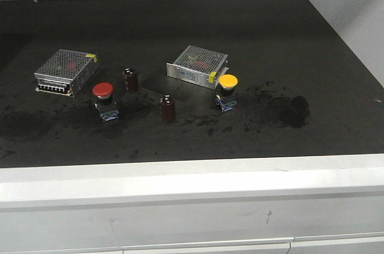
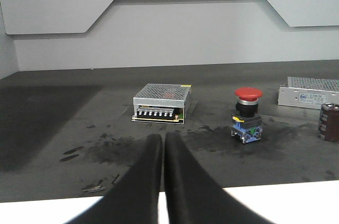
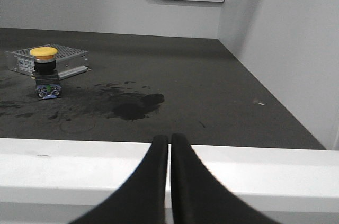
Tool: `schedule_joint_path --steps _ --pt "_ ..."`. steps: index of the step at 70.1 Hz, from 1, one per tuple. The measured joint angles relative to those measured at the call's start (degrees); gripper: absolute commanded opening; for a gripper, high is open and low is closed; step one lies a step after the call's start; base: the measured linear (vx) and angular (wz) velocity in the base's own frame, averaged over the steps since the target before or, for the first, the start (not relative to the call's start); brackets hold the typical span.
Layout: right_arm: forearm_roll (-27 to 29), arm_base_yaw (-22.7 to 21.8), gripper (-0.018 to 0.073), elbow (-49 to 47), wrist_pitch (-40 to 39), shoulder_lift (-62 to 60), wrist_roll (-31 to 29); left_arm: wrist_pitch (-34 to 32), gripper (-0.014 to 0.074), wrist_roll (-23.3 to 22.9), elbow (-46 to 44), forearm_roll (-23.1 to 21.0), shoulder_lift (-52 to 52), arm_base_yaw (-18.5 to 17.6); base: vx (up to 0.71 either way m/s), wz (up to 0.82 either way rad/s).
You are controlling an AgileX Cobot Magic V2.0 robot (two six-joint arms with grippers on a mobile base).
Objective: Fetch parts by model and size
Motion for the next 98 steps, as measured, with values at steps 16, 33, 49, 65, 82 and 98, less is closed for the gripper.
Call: schedule_joint_path --steps 16,33,49,65,82,98 --pt "0.00 0.00 -0.0010 0.00 0.00 0.00 0.00 0.00 -0.0006 0.00 0.00 0.00 0.00 0.00 0.00 0.00" --pt "0.00 0.00 -0.0010 0.00 0.00 0.00 0.00 0.00 -0.0006 0.00 0.00 0.00 0.00 0.00 0.00 0.00" --pt "0.00 0.00 -0.0010 0.00 0.00 0.00 0.00 0.00 -0.0006 0.00 0.00 0.00 0.00 0.00 0.00 0.00" --pt "-0.51 0.00 -0.0010 0.00 0.00 0.00 -0.26 0.00 -0.0006 0.00 0.00 0.00 0.00 0.00 0.00 0.00" --pt "-0.69 0.00 -0.0010 0.00 0.00 0.00 -0.42 0.00 -0.0006 0.00 0.00 0.00 0.00 0.00 0.00 0.00" --pt "-0.75 0.00 -0.0010 0.00 -0.12 0.00 -0.42 -0.96 -0.0006 0.00 0.00 -0.08 0.00 0.00 0.00 0.00"
